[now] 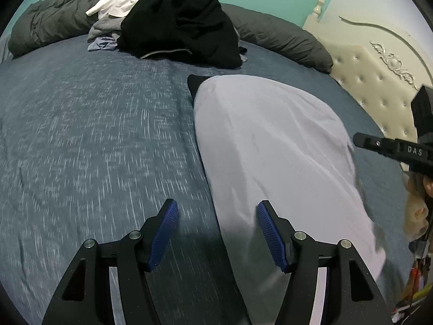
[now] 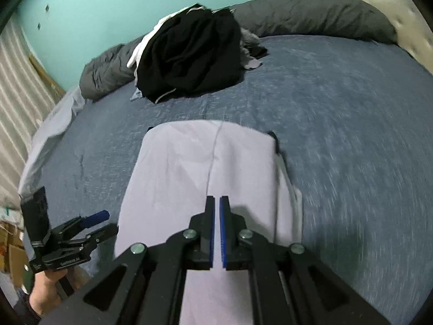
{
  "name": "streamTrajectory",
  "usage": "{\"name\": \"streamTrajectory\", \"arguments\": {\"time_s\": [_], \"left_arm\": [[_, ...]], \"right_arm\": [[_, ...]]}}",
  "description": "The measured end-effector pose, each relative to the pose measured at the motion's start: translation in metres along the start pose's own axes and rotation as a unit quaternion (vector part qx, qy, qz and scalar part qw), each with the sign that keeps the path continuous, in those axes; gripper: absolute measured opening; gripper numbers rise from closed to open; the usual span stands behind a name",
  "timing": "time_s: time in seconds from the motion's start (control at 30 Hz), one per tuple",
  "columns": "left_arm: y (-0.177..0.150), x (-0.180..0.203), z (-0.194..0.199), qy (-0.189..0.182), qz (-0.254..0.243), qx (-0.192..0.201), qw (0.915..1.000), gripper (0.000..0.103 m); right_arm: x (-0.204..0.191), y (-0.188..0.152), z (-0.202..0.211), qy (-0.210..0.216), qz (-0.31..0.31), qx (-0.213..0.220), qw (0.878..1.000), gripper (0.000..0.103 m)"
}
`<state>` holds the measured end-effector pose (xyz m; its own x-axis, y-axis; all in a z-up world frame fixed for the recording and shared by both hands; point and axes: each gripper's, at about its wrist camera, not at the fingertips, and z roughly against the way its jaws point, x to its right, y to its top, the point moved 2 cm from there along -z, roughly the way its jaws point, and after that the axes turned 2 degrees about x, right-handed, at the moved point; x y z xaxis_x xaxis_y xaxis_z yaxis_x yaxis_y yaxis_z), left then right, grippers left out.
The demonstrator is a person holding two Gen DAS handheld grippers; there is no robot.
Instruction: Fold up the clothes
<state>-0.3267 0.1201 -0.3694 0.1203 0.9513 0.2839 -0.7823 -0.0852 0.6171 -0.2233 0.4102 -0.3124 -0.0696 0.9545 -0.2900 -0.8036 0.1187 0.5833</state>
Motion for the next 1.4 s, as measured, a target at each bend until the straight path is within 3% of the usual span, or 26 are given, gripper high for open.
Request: {"name": "streamTrajectory", "arguments": {"time_s": [0.2,0.33,0.47,0.63,0.67,0.73,0.77,0.8,0.9,1.07,1.2,1.4], "left_arm": [[0.022,0.007,-0.029,0.02,-0.037,-0.009,0.9991,0.066],[0.014,0.006,-0.053,0.028,-0.056,-0.038,0.9973,0.066],[0.011,0.009,-0.055,0.038,-0.075,-0.039,0.9957,0.066],[0.022,0.013,-0.034,0.036,-0.066,-0.038,0.9964,0.065],[0.024,0.017,-0.022,0.031,-0.072,-0.027,0.9966,0.065],[0.024,0.029,-0.002,0.021,-0.086,-0.014,0.996,0.067],[0.022,0.036,0.004,0.013,-0.096,-0.018,0.9951,0.073],[0.018,0.042,0.007,0.005,-0.103,-0.024,0.9944,0.075],[0.003,0.057,0.008,-0.009,-0.12,-0.041,0.9919,0.076],[-0.026,0.062,-0.019,0.017,-0.14,-0.07,0.9875,0.076],[-0.037,0.059,-0.03,0.03,-0.154,-0.076,0.9846,0.077],[-0.027,0.044,-0.023,0.003,-0.106,-0.07,0.9919,0.08]], "right_arm": [[0.011,0.007,-0.055,-0.033,0.011,-0.062,0.997,0.003],[0.03,-0.008,-0.081,-0.023,-0.019,-0.085,0.996,0.0],[0.037,-0.01,-0.088,-0.015,-0.035,-0.099,0.994,0.0],[0.018,0.002,-0.072,-0.043,0.006,-0.105,0.994,0.003],[0.013,0.005,-0.063,-0.044,0.013,-0.097,0.994,0.008],[0.004,0.004,-0.047,-0.037,0.028,-0.084,0.995,0.037],[-0.002,0.002,-0.037,-0.034,0.039,-0.077,0.996,0.068],[-0.008,0.0,-0.028,-0.03,0.049,-0.072,0.996,0.074],[-0.019,-0.011,-0.02,-0.021,0.061,-0.094,0.993,0.074],[-0.021,-0.04,-0.044,-0.029,0.071,-0.151,0.986,0.074],[-0.02,-0.051,-0.06,-0.036,0.073,-0.167,0.983,0.075],[-0.023,-0.042,-0.062,-0.038,0.076,-0.165,0.983,0.075]]}}
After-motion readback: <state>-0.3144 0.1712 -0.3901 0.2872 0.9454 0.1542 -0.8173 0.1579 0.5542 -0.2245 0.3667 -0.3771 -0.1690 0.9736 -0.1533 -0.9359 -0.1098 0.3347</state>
